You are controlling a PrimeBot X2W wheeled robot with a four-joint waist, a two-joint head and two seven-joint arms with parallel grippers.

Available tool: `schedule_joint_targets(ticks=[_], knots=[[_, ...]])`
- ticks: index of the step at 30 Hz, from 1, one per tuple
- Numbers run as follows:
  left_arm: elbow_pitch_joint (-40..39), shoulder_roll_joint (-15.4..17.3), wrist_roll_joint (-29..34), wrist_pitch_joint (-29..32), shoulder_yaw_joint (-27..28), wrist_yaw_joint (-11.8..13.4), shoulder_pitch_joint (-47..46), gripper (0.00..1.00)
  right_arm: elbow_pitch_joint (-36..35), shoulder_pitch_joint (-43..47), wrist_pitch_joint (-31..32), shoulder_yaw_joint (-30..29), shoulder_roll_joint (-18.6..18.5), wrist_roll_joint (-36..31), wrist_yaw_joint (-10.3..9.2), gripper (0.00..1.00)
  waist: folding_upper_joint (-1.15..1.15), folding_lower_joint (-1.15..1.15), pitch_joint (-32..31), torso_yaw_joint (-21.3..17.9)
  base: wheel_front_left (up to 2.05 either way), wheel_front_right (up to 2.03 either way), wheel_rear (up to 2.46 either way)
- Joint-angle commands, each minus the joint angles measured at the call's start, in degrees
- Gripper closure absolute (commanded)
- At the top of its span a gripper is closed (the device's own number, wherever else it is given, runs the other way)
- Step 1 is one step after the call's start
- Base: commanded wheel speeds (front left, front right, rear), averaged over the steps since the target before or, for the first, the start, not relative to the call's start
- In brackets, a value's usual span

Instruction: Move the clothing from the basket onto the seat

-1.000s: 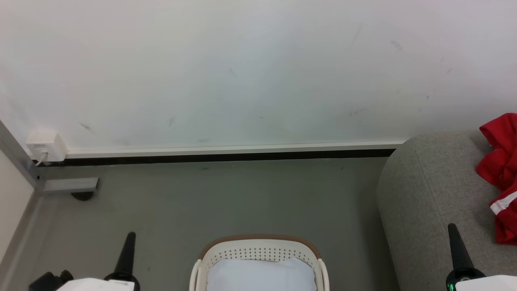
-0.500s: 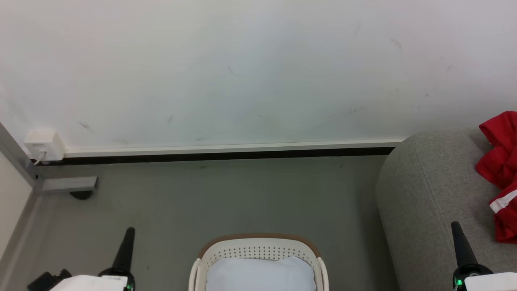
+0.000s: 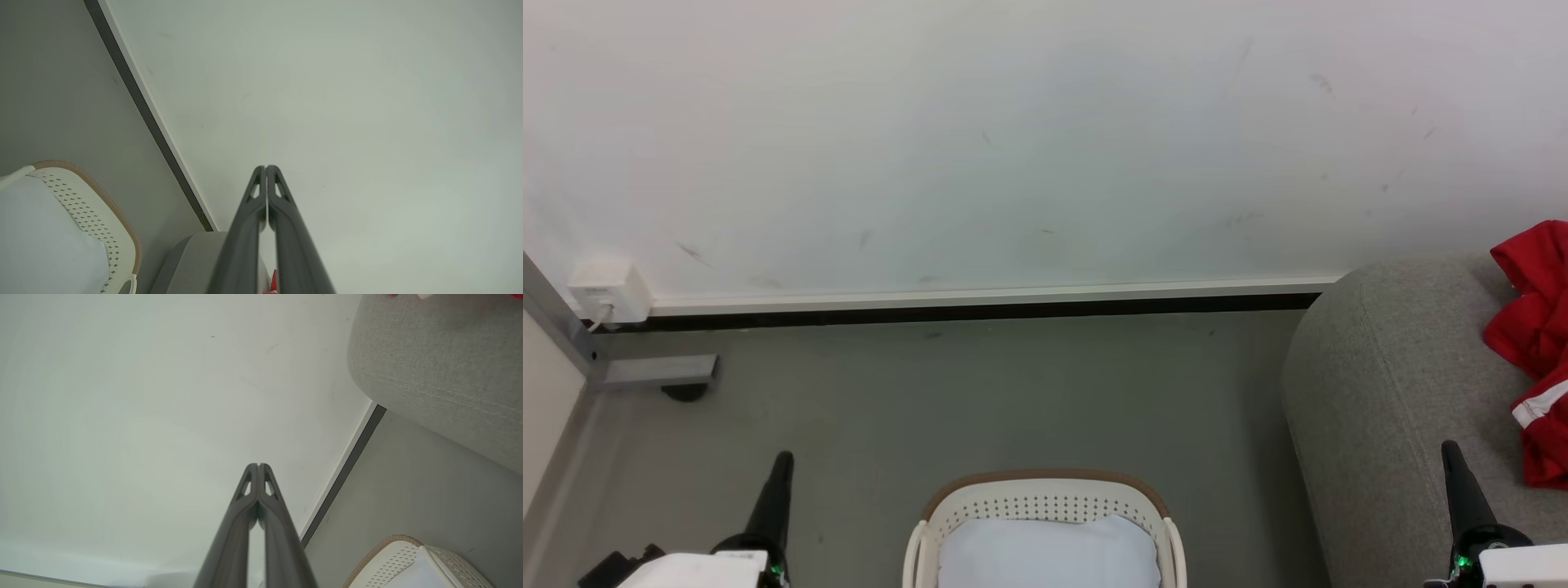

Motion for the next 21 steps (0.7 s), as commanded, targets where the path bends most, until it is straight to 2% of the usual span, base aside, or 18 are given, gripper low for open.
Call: schedule_joint_targets(ticks=[1, 21], knots=[[0.0, -0.1, -1.1, 0.4, 0.5, -0.5, -0.9, 1.00, 0.0, -0.9, 0.3, -0.4, -0.2, 1.2, -0.09, 1.00, 0.00, 0.00, 0.0, 0.0, 0.00, 0.00, 0.00], [0.7, -1.2, -8.1, 2.6, 2.3, -1.4, -1.8, 1.00, 0.8, -1.6, 2.4, -2.1, 0.2, 8.1, -0.11, 1.00, 0.00, 0.00, 0.5, -0.3, 0.00, 0.00, 0.00]])
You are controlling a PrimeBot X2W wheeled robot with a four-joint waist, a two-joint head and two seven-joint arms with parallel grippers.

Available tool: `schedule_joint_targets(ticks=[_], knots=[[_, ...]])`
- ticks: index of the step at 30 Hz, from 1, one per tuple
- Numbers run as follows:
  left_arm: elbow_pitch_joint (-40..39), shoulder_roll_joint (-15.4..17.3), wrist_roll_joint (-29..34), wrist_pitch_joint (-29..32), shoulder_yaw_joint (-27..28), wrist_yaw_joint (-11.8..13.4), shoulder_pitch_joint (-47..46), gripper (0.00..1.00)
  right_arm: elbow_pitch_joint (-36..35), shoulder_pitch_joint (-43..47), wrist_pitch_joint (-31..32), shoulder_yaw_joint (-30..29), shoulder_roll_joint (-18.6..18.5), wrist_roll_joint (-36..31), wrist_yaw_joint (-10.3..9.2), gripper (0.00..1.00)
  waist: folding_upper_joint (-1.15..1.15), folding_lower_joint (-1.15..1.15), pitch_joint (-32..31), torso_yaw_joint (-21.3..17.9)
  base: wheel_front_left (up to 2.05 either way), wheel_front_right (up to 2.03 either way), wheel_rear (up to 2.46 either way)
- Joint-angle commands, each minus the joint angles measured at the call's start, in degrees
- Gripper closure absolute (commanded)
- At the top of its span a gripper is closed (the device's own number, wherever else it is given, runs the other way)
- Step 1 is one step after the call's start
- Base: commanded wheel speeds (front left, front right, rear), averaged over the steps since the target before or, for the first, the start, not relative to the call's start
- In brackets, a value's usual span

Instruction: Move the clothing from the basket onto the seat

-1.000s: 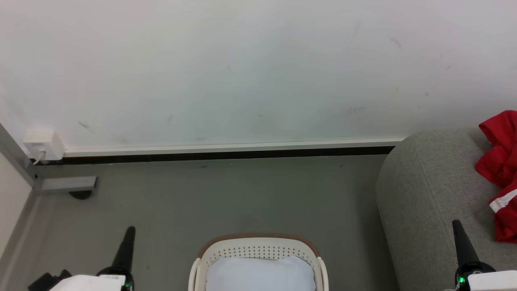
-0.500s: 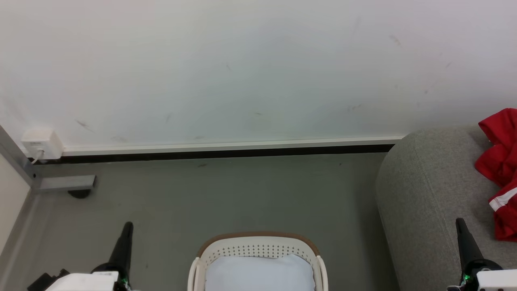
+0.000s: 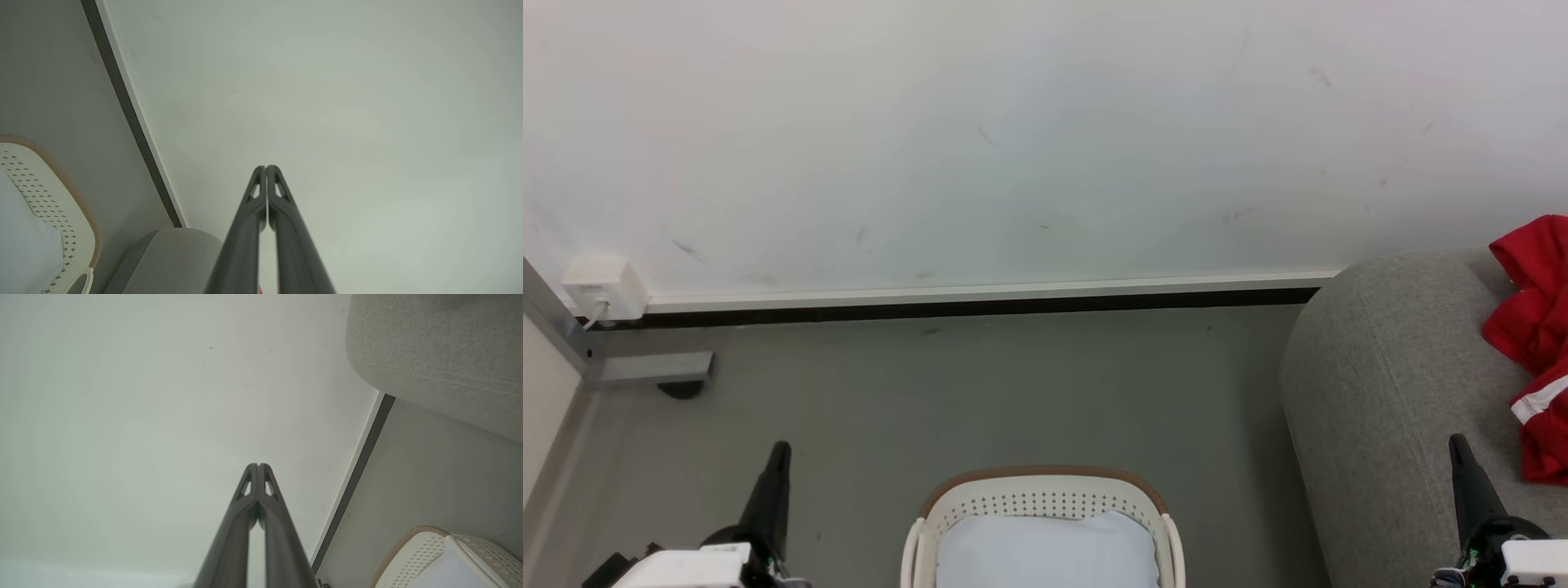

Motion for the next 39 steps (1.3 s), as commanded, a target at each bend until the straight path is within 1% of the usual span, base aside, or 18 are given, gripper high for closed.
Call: schedule_joint_targets(ticks=[1, 7, 39], knots=[[0.1, 0.0, -0.8, 0.3, 0.4, -0.4, -0.7, 1.00, 0.2, -0.6, 0.3, -0.4, 0.0, 1.2, -0.11, 1.00, 0.00, 0.00, 0.0, 0.0, 0.00, 0.00, 0.00], [0.3, -0.3, -3.0, 0.9, 0.9, -0.7, -0.9, 1.00, 0.4, -0.9, 0.9, -0.8, 0.1, 2.9, -0.12, 1.00, 0.00, 0.00, 0.2, -0.1, 0.00, 0.00, 0.00], [0.3, -0.3, -3.0, 1.0, 0.9, -0.6, -0.9, 1.00, 0.4, -0.9, 1.2, -1.2, 0.4, 2.5, -0.12, 1.00, 0.00, 0.00, 0.2, -0.1, 0.00, 0.00, 0.00]])
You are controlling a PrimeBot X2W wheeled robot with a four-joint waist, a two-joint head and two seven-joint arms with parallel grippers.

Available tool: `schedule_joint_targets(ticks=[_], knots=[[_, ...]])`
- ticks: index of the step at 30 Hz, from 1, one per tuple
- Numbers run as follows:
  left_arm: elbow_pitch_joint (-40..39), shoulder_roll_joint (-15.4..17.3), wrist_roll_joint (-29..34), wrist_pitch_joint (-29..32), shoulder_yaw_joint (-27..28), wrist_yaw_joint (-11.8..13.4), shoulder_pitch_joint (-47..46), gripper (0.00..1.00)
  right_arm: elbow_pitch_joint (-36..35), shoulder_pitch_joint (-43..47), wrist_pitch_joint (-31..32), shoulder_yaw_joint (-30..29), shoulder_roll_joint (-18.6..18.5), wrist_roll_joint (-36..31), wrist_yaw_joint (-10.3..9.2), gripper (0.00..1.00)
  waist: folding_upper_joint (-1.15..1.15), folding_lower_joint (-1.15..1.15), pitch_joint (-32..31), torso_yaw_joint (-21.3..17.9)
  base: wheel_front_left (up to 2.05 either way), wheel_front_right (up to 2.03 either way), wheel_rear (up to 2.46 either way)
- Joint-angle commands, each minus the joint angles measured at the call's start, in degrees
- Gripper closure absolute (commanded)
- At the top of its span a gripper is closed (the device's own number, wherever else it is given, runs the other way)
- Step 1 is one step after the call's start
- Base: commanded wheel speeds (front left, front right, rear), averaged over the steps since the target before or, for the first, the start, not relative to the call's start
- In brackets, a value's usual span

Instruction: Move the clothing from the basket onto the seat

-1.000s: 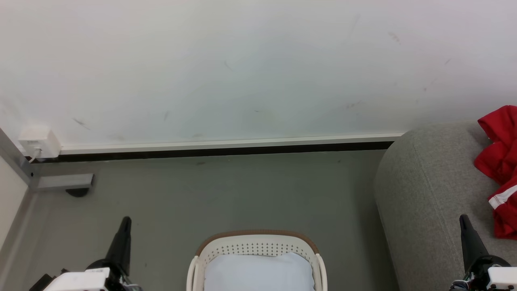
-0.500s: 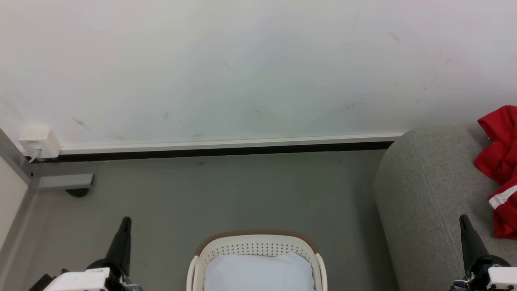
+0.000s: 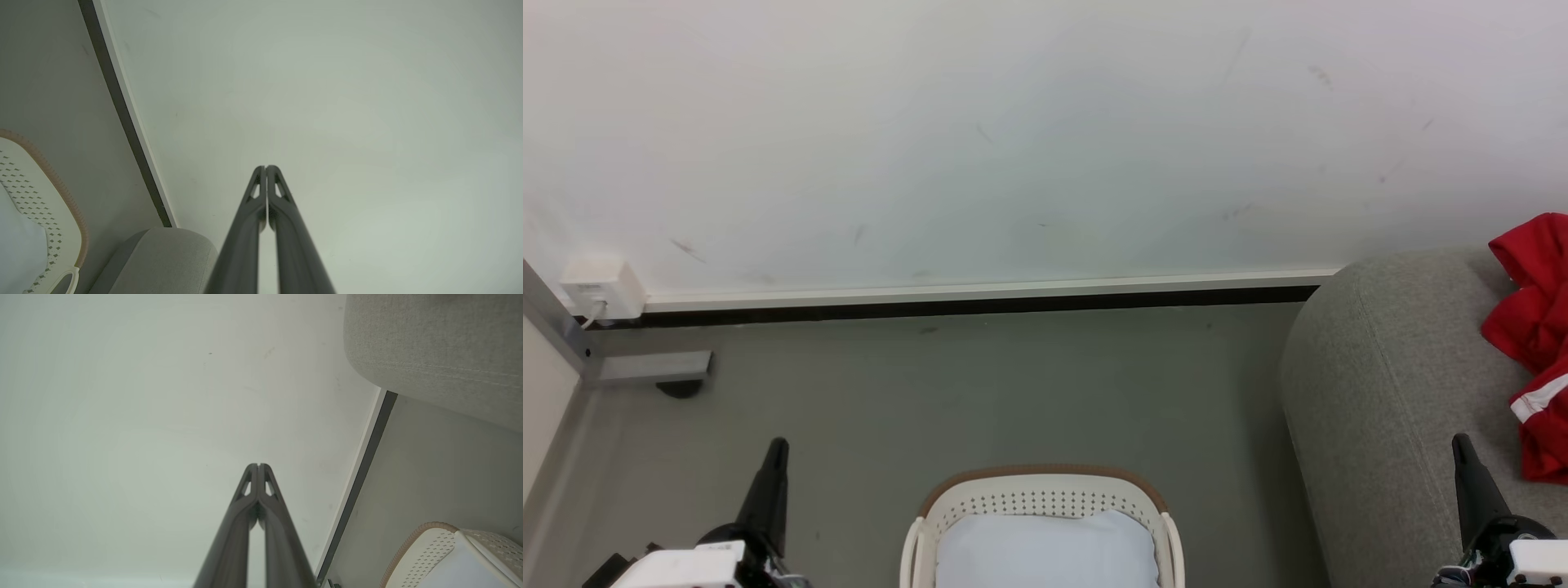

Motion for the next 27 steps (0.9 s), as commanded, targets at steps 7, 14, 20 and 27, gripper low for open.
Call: schedule_joint_targets(ticks=[7, 14, 20, 27], knots=[[0.0, 0.1, -0.7, 0.3, 0.2, -0.1, -0.5, 1.00, 0.2, -0.7, 0.3, -0.2, 0.1, -0.1, -0.12, 1.00, 0.00, 0.00, 0.0, 0.0, 0.00, 0.00, 0.00], [0.0, 0.1, -0.7, 0.2, 0.2, -0.1, -0.5, 1.00, 0.2, -0.7, 0.3, -0.3, 0.1, -0.2, -0.12, 1.00, 0.00, 0.00, 0.0, 0.0, 0.00, 0.00, 0.00], [0.0, 0.1, -0.8, 0.2, 0.2, -0.1, -0.5, 1.00, 0.2, -0.7, 0.3, -0.4, 0.2, -0.2, -0.12, 1.00, 0.00, 0.00, 0.0, 0.0, 0.00, 0.00, 0.00], [0.0, 0.1, -0.8, 0.2, 0.2, -0.1, -0.5, 1.00, 0.2, -0.7, 0.3, -0.4, 0.2, -0.3, -0.12, 1.00, 0.00, 0.00, 0.0, 0.0, 0.00, 0.00, 0.00]])
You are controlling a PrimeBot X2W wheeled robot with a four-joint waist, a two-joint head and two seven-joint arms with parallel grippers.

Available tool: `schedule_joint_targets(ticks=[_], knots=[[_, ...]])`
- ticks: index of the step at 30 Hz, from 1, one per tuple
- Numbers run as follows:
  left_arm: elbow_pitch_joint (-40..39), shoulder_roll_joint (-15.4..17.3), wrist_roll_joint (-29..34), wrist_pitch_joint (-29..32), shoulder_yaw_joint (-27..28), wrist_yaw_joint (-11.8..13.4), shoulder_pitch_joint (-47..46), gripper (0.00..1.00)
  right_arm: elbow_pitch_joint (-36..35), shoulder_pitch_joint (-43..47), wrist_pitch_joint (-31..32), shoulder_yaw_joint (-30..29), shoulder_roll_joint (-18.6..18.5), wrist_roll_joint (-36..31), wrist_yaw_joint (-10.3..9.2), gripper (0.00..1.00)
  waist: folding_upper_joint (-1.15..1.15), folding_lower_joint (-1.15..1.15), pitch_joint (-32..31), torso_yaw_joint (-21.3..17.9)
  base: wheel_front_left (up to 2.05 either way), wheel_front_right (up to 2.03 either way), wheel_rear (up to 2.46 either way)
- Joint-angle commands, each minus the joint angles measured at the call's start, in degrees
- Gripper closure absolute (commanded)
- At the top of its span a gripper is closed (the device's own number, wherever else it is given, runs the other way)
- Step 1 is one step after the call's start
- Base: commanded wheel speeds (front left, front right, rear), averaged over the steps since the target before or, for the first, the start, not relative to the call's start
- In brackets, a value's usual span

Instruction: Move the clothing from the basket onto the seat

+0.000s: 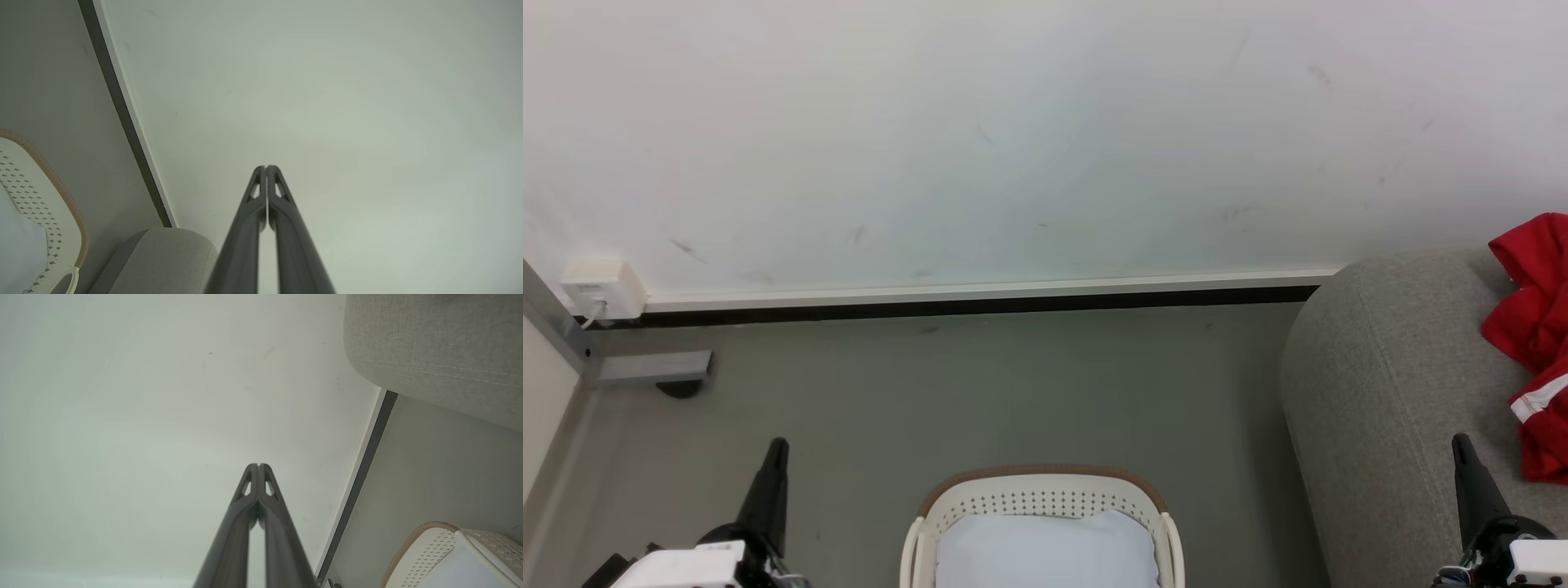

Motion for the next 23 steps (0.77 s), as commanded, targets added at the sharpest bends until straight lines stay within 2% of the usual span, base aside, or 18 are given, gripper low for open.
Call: schedule_joint_targets(ticks=[1, 23], knots=[[0.0, 0.1, -0.8, 0.2, 0.1, -0.1, -0.5, 1.00, 0.2, -0.7, 0.1, -0.2, 0.1, -0.2, -0.12, 1.00, 0.00, 0.00, 0.0, 0.0, 0.00, 0.00, 0.00], [0.0, 0.1, -0.8, 0.2, 0.1, -0.1, -0.5, 1.00, 0.2, -0.7, 0.2, -0.4, 0.1, -0.4, -0.12, 1.00, 0.00, 0.00, 0.0, 0.0, 0.00, 0.00, 0.00]])
